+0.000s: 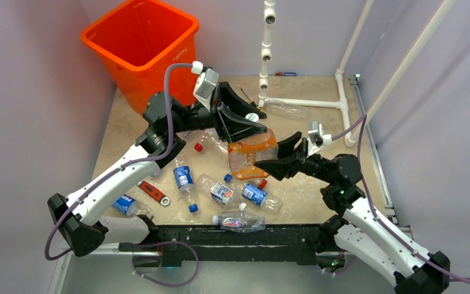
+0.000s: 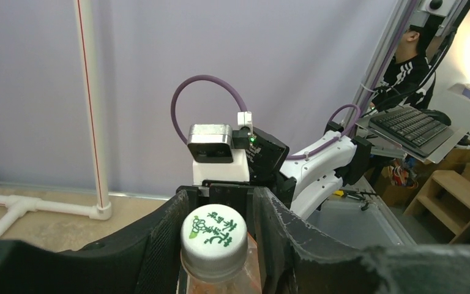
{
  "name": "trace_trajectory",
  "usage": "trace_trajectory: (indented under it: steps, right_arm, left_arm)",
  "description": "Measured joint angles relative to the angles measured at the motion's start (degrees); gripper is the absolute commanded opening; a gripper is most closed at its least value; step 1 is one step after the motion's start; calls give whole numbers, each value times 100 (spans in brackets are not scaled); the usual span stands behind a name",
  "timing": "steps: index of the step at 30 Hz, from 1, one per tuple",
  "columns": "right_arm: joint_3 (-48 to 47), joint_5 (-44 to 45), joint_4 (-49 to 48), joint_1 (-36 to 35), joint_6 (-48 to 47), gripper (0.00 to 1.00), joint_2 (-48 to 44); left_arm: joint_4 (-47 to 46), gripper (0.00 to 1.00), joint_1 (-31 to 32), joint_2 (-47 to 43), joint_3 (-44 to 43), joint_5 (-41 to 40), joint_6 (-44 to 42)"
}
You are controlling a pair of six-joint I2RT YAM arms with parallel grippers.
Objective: Put the plastic bottles in the bin
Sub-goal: Place the plastic bottle in the trash bin.
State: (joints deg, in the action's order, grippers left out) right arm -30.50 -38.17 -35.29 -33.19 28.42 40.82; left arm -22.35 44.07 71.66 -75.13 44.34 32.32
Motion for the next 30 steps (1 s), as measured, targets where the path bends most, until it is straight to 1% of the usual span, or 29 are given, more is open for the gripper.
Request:
trace_trajectory:
  steps: [2, 3, 4, 6, 7, 10, 13, 15, 18, 22, 23, 25, 27, 30]
  right_arm:
    - [0, 9, 2, 2, 2, 27, -4]
    - [0, 11, 2, 2, 0, 27, -7]
    - [0, 11, 4, 2, 0, 27, -7]
    - [0, 4, 2, 0, -4, 29, -13]
    - [0, 9, 15, -2, -7, 32, -26]
    - [0, 4, 79, -2, -24, 70, -46]
    - [-4, 9, 197, -2, -35, 97, -48]
    - [-63, 11, 387, -2, -90, 99, -87]
    - [-278, 162, 966, -2, -326, 99, -291]
    - [-553, 761, 1718, 37, -719, 99, -804]
    - [-581, 940, 1891, 46, -769, 99, -984]
    - [-581, 1200, 2240, 31, -826, 99, -1307]
    - [-581, 1513, 2514, 9, -850, 99, -1668]
    - [-538, 1934, 2730, 9, -837, 99, -1969]
  left_arm:
    - [52, 42, 2, 22, 0, 0, 0]
    - [85, 38, 15, 33, 0, 0, -2]
    - [107, 31, 33, 44, 0, 0, -11]
    - [151, 3, 61, 61, 0, -2, -46]
    - [162, 0, 70, 66, 0, -9, -66]
    - [251, 0, 85, 66, -4, -52, -164]
    - [531, 0, 111, 44, -17, -188, -376]
    - [846, 0, 138, 35, -59, -398, -595]
    - [1504, 0, 142, 33, -343, -994, -968]
    - [2343, 0, 179, 33, -1062, -2166, -1469]
    - [2417, 0, 186, 33, -1217, -2503, -1670]
    - [2302, 0, 122, 66, -1598, -3729, -2343]
    - [1915, 0, -20, 157, -1934, -4911, -2992]
    - [1215, 0, -229, 535, -2538, -6118, -3832]
